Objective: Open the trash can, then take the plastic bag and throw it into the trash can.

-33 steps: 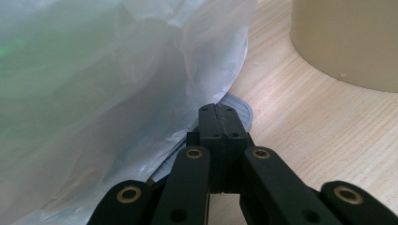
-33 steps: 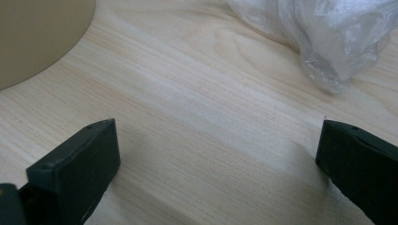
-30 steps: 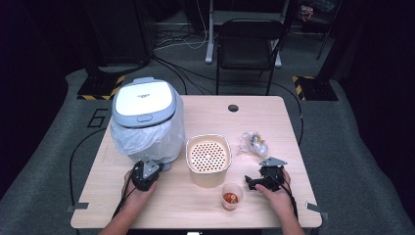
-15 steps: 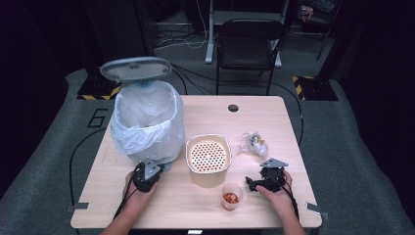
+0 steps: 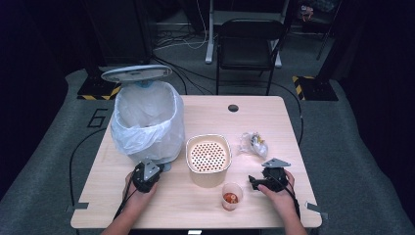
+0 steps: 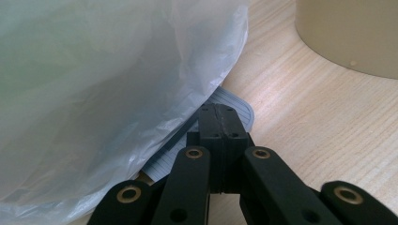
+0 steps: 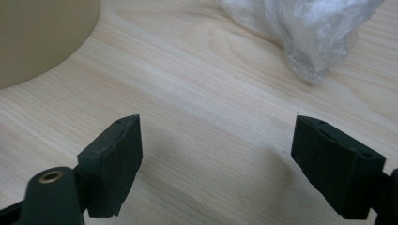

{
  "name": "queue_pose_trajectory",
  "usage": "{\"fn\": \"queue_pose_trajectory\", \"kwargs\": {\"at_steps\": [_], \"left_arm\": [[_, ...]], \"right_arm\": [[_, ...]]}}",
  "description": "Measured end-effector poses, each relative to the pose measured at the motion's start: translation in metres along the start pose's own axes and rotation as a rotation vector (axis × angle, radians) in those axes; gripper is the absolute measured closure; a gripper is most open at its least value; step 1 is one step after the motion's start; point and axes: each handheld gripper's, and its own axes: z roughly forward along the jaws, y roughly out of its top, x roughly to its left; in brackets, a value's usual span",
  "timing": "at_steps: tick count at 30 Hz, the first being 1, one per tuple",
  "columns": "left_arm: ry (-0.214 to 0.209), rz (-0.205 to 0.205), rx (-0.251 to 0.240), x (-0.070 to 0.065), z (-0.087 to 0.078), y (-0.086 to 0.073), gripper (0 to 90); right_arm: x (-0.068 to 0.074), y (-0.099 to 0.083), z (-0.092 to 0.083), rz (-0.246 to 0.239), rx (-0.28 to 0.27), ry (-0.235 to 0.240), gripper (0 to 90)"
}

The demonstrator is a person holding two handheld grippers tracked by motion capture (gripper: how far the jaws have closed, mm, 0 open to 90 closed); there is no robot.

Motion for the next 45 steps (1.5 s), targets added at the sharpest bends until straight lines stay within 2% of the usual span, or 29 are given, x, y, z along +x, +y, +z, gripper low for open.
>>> {"fn": "queue_pose_trajectory", "kwargs": {"at_steps": [7,9,12,16,21,23,27,31,35,37,41,44,45], "left_arm": [[-0.005,-0.003,0.002,0.001,0.0,0.0,90.0],[-0.004,-0.003,0.002,0.0,0.0,0.0,90.0],[0.002,0.001,0.001,0.0,0.0,0.0,90.0],[0.004,-0.001,-0.002,0.0,0.0,0.0,90.0],[0.015,0.007,-0.004,-0.002,0.0,0.0,90.0],[0.01,0.011,0.001,-0.001,0.0,0.0,90.0],[0.014,0.011,0.0,-0.001,0.0,0.0,90.0],[0.008,0.007,0.002,-0.001,0.0,0.0,90.0],[0.013,0.011,0.003,-0.002,0.0,0.0,90.0],[0.013,0.01,0.002,-0.002,0.0,0.0,90.0],[0.022,0.012,-0.001,-0.003,0.0,0.0,90.0],[0.018,0.015,0.002,-0.002,0.0,0.0,90.0],[0.017,0.014,0.002,-0.002,0.0,0.0,90.0]], "right_arm": [[-0.005,0.004,-0.013,0.016,-0.035,-0.021,19.3],[-0.009,0.009,-0.023,0.035,-0.05,-0.041,19.1],[-0.013,0.017,-0.029,0.026,-0.048,-0.048,16.4],[-0.021,0.03,-0.032,-0.011,-0.05,-0.079,14.6],[-0.026,0.047,-0.031,-0.006,-0.059,-0.064,12.5],[-0.026,0.053,-0.03,-0.021,-0.062,-0.058,9.1],[-0.025,0.066,-0.026,-0.05,-0.067,-0.071,3.9],[-0.029,0.078,-0.015,-0.042,-0.06,-0.081,4.0],[-0.037,0.087,0.001,-0.005,-0.07,-0.07,15.3],[-0.04,0.088,0.008,0.009,-0.06,-0.065,16.1],[-0.046,0.089,0.023,0.024,-0.022,-0.107,22.8],[-0.049,0.088,0.031,0.039,-0.016,-0.128,30.4],[-0.05,0.087,0.032,0.03,-0.01,-0.129,35.3]]}}
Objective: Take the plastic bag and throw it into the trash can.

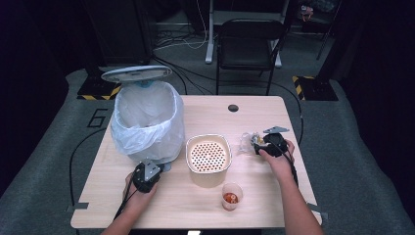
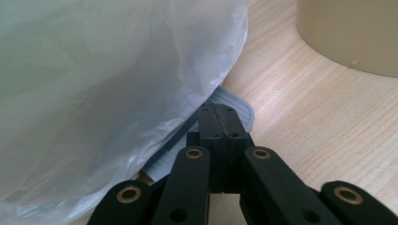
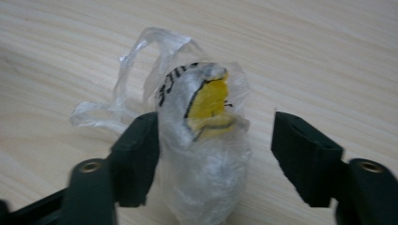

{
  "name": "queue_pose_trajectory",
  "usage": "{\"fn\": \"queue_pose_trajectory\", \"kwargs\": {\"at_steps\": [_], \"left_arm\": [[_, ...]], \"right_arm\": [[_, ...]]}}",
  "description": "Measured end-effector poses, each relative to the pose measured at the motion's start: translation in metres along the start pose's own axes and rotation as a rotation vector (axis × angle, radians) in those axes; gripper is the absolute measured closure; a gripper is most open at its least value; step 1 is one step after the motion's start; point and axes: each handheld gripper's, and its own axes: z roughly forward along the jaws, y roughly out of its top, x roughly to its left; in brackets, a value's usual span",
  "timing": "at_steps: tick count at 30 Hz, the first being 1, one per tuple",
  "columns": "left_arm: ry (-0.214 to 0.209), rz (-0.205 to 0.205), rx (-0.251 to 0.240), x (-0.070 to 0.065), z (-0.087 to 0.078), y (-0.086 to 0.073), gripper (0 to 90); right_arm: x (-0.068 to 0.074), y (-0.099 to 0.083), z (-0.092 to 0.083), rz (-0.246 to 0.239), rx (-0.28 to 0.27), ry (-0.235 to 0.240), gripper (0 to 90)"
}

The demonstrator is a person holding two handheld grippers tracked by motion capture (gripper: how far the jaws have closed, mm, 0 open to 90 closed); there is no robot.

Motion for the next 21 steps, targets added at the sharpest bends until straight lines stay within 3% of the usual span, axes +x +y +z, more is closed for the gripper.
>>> {"fn": "queue_pose_trajectory", "kwargs": {"at_steps": [2,5,10,15,18,21], "left_arm": [[0.002,-0.001,-0.003,0.0,0.0,0.0,90.0],[0.011,-0.005,-0.009,-0.001,0.001,0.0,90.0],[0.002,-0.005,-0.006,0.0,0.0,0.0,90.0],[-0.001,-0.008,-0.004,0.0,0.0,0.0,90.0],[-0.004,-0.007,-0.001,0.0,0.0,0.0,90.0],[0.005,-0.009,-0.009,-0.001,0.001,0.0,90.0]], "right_arm": [[0.001,-0.002,0.003,0.0,-0.005,0.027,41.0],[0.004,-0.003,0.009,-0.024,0.042,0.042,42.9],[0.005,-0.005,0.013,-0.015,0.05,0.077,60.4],[0.008,-0.002,0.006,-0.015,0.041,0.084,69.6],[0.008,0.001,-0.001,0.006,0.027,0.111,71.5],[0.008,0.006,-0.013,-0.009,0.02,0.126,72.4]]}}
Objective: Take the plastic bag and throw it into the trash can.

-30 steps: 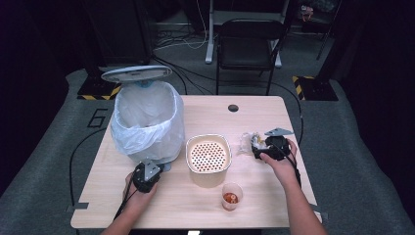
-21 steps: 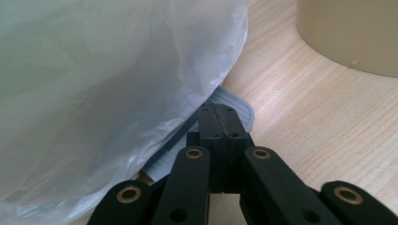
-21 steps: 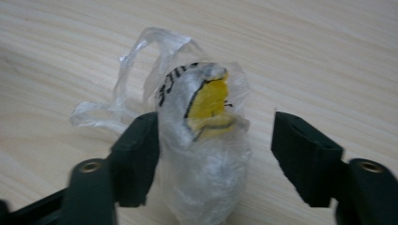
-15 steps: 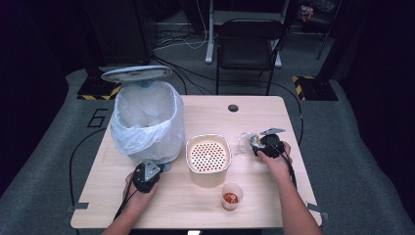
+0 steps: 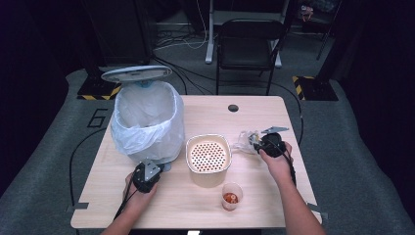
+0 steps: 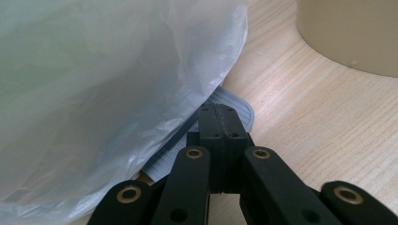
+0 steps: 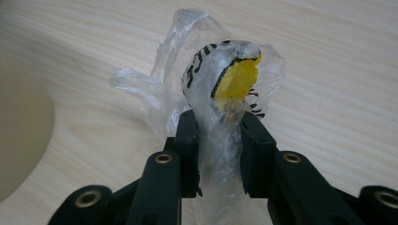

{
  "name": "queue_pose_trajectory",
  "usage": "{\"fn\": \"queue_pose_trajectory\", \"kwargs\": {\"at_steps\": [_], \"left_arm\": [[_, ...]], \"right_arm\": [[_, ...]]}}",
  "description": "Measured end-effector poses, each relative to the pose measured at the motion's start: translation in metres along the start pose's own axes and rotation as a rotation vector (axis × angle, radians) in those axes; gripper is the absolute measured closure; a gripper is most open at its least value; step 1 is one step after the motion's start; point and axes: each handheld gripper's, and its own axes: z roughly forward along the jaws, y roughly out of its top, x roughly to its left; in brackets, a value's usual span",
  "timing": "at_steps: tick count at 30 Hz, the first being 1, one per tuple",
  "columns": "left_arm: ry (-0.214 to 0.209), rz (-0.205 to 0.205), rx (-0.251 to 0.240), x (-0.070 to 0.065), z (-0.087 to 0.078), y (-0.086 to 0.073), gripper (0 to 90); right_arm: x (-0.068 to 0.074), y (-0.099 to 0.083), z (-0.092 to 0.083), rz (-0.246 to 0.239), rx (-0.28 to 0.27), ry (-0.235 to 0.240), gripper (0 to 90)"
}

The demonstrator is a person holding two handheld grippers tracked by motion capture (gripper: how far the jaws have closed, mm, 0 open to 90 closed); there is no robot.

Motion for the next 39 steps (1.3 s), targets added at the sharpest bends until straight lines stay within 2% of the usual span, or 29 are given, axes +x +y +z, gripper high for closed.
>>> {"fn": "queue_pose_trajectory", "kwargs": {"at_steps": [2,4,5,6,7,9,12,18,27,31,35,36,37,39], "left_arm": [[-0.002,0.007,0.009,0.0,-0.001,0.0,90.0],[0.004,0.009,0.008,0.0,0.0,0.0,90.0],[0.004,0.009,0.008,0.0,0.0,0.0,90.0],[0.002,0.008,0.008,0.0,0.0,0.0,90.0],[0.002,0.008,0.006,0.0,0.0,0.0,90.0],[0.001,0.008,0.007,0.0,0.0,0.0,90.0],[-0.004,0.009,0.01,0.0,-0.001,0.0,90.0],[0.005,0.009,0.004,0.0,0.0,0.0,90.0],[0.006,0.016,0.01,0.0,-0.001,0.0,90.0],[0.002,0.016,0.014,0.0,-0.001,0.0,90.0],[0.002,0.012,0.008,0.0,-0.001,0.0,90.0],[0.002,0.012,0.008,0.0,-0.001,0.0,90.0],[0.013,0.013,0.003,-0.001,0.0,0.0,90.0],[0.013,0.013,0.003,-0.001,0.0,0.0,90.0]], "right_arm": [[0.002,0.005,-0.01,-0.01,-0.006,0.002,72.6],[0.003,0.009,-0.019,-0.009,-0.024,0.027,72.7],[0.003,0.009,-0.019,-0.009,-0.024,0.027,72.7],[0.004,0.015,-0.032,-0.026,-0.035,0.043,72.8],[0.006,0.017,-0.037,-0.018,-0.03,0.047,72.8],[0.008,0.022,-0.048,-0.043,-0.05,0.058,73.0],[0.013,0.032,-0.067,-0.038,-0.093,0.083,73.5],[0.025,0.051,-0.095,-0.078,-0.137,0.116,73.6],[0.037,0.075,-0.118,-0.107,-0.184,0.183,73.9],[0.052,0.091,-0.129,-0.136,-0.21,0.225,74.0],[0.069,0.106,-0.133,-0.167,-0.22,0.265,74.0],[0.069,0.106,-0.133,-0.167,-0.22,0.265,74.0],[0.077,0.113,-0.134,-0.183,-0.223,0.277,74.0],[0.084,0.119,-0.135,-0.202,-0.227,0.291,74.0]]}}
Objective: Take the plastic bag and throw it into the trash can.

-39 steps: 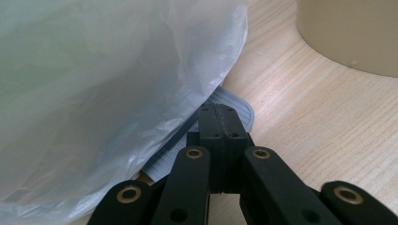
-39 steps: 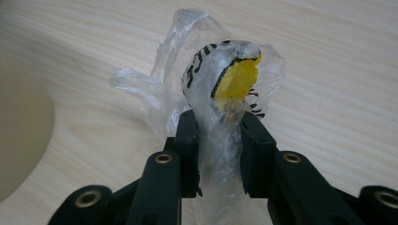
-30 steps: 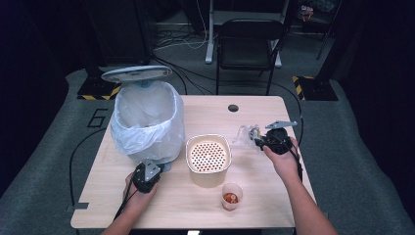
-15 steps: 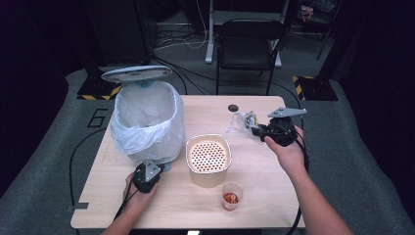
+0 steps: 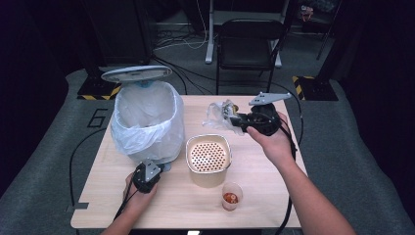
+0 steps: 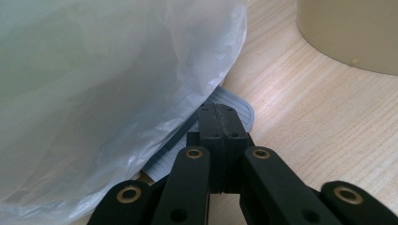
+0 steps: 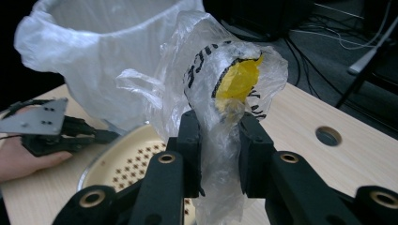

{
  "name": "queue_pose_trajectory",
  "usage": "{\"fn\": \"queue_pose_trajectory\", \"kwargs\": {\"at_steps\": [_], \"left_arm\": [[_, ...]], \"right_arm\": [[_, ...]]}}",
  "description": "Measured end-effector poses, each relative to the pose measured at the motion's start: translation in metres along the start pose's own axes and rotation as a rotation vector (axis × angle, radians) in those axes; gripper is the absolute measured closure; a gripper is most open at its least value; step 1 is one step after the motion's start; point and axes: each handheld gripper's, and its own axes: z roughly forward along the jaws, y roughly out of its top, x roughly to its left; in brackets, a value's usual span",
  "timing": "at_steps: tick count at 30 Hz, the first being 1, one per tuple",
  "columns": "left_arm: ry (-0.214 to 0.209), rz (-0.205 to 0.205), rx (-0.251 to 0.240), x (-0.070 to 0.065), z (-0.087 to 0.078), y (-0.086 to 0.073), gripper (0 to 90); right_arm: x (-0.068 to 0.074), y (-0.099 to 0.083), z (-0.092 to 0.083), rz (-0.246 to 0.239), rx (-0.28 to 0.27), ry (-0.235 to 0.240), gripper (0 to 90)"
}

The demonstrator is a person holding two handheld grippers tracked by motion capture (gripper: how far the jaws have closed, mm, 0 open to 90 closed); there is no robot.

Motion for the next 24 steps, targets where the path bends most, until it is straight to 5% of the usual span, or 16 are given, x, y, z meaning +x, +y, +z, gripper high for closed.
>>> {"fn": "queue_pose_trajectory", "kwargs": {"at_steps": [24], "left_arm": [[0.004,0.014,-0.001,0.001,0.0,0.0,90.0]], "right_arm": [[0.055,0.053,0.038,-0.088,0.005,0.119,74.0]]}}
